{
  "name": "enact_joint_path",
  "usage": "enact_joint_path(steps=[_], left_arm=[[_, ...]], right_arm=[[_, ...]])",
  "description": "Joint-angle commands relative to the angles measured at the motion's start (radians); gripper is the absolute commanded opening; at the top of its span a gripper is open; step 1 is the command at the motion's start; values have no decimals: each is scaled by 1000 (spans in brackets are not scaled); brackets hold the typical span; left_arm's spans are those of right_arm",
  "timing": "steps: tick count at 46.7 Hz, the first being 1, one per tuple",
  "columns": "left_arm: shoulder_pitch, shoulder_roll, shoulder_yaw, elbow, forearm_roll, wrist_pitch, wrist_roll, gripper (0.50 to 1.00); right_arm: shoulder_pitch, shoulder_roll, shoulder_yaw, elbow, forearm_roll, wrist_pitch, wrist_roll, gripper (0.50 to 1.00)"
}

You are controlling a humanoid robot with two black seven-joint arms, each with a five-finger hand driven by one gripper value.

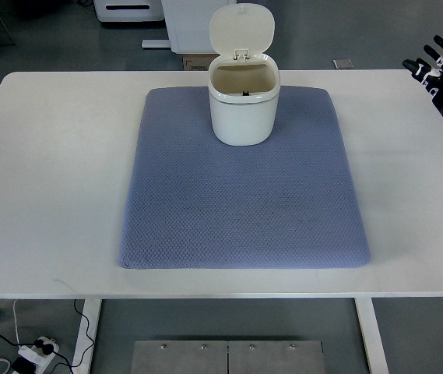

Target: Put lemon in trash with right hand

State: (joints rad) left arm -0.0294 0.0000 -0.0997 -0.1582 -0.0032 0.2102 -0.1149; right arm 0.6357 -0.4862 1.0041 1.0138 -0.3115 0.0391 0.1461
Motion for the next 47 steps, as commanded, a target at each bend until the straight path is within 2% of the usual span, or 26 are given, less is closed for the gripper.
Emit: enact_joint_path(steps=[1, 5, 38, 47], left_arm=[[0, 0, 0, 0, 0, 0, 0, 1000], [0, 0, 0, 0, 0, 0, 0, 1000], [0, 0, 0, 0, 0, 0, 0, 1000], [0, 0, 0, 0, 0, 0, 0, 1000]], right_arm=[[-22, 32, 11, 0, 0, -7, 55, 1000], [-53, 67, 27, 0, 0, -21, 72, 1000], [-237, 299, 248, 0, 0, -21, 75, 1000], [-277, 359, 320, 0, 0, -21, 101, 1000]])
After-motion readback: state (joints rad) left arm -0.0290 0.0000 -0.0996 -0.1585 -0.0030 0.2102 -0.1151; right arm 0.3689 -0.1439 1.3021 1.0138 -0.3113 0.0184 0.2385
